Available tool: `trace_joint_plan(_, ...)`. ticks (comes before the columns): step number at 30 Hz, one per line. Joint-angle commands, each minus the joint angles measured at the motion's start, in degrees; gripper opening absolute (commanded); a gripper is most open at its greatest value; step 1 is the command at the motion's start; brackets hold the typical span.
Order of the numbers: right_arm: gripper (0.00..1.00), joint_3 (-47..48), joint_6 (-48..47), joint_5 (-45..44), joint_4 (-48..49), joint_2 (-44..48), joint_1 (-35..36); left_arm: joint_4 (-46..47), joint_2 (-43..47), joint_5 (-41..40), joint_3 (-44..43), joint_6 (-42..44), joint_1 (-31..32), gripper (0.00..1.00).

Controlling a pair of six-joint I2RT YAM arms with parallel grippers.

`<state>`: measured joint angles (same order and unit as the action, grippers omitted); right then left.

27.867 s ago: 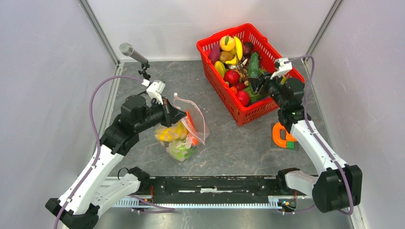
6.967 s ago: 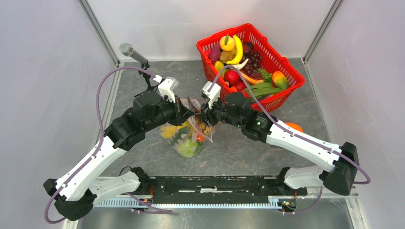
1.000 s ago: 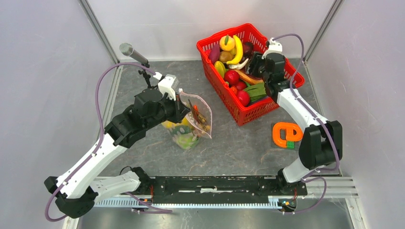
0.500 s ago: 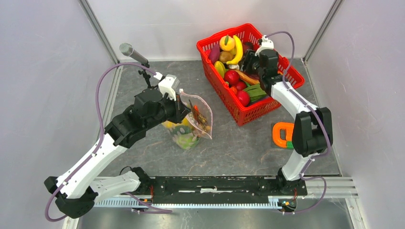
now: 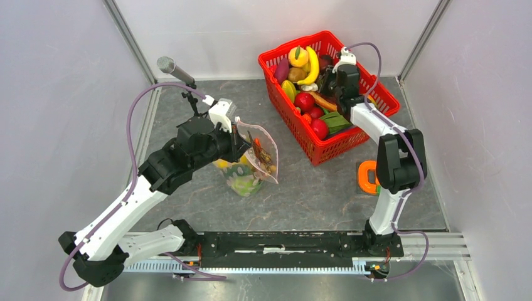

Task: Place the food in the zip-top bag and seal the zipper
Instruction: Pick up the fake vegetable from the bin.

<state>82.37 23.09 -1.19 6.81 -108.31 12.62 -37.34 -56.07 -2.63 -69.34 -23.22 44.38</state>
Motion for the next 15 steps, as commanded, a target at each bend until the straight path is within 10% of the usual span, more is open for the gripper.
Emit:
trace_joint_plan(1,0.22,-4.4,1.0,-0.4,8.0,4.6,-0.3,2.4,0.4,0.8,0.0,-1.7,0.0,0.05)
trace_joint_plan(15,0.06,-20.5,-0.3,0.8,19.5,23.5,-0.5,2.9,0.8,1.5,0.6,-2.2,0.0,0.06)
